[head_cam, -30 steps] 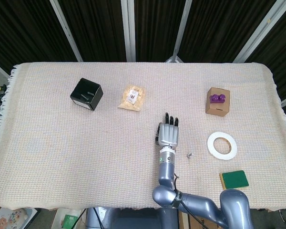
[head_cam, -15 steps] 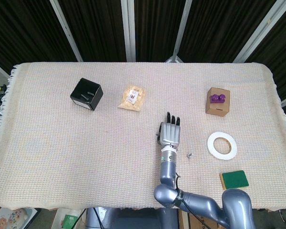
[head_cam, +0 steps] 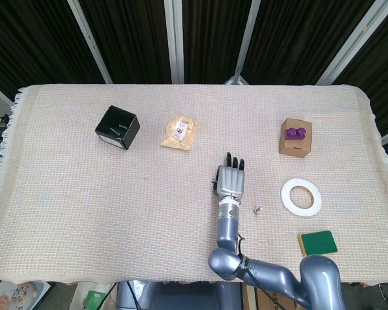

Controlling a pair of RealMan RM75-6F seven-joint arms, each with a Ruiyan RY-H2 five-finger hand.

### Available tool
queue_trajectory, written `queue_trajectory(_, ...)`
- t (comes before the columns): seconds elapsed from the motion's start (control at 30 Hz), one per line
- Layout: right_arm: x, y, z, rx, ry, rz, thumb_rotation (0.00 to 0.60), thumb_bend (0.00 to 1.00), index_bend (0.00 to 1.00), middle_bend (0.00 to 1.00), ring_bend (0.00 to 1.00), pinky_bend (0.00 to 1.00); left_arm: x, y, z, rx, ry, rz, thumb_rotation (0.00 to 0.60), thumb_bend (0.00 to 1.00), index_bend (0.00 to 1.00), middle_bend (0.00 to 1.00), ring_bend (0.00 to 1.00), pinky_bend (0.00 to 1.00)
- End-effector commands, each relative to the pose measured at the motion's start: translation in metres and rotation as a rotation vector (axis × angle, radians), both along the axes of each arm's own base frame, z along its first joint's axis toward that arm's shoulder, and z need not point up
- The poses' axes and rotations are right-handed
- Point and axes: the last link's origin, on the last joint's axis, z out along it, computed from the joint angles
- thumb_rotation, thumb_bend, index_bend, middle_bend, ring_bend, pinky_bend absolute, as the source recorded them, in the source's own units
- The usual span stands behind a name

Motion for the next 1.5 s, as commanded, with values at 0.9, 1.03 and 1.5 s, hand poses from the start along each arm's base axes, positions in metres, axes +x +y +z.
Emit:
queue_trajectory(0.9, 0.009, 0.002, 0.009, -0.01, -0.076, 0.022, 0.6, 0.32, 0.62, 0.03, 0.09, 0.01, 0.0, 0.0, 0.001, 0.002, -0.003, 0.0, 0.6, 0.12, 0.1, 0.07, 0.01, 0.14)
queue_trajectory(1.03, 0.011, 0.001, 0.016, -0.024, -0.108, 0.023, 0.6, 0.32, 0.62, 0.03, 0.09, 0.01, 0.0, 0.0, 0.001, 0.002, -0.004, 0.0, 0.6, 0.12, 0.1, 0.07, 0.01, 0.14)
queue_trajectory(1.5, -0.001, -0.007, 0.037, -0.027, -0.156, -0.035, 0.6, 0.32, 0.62, 0.03, 0.1, 0.01, 0.001, -0.001, -0.001, 0.001, 0.002, -0.001, 0.6, 0.12, 0.1, 0.07, 0.01, 0.14)
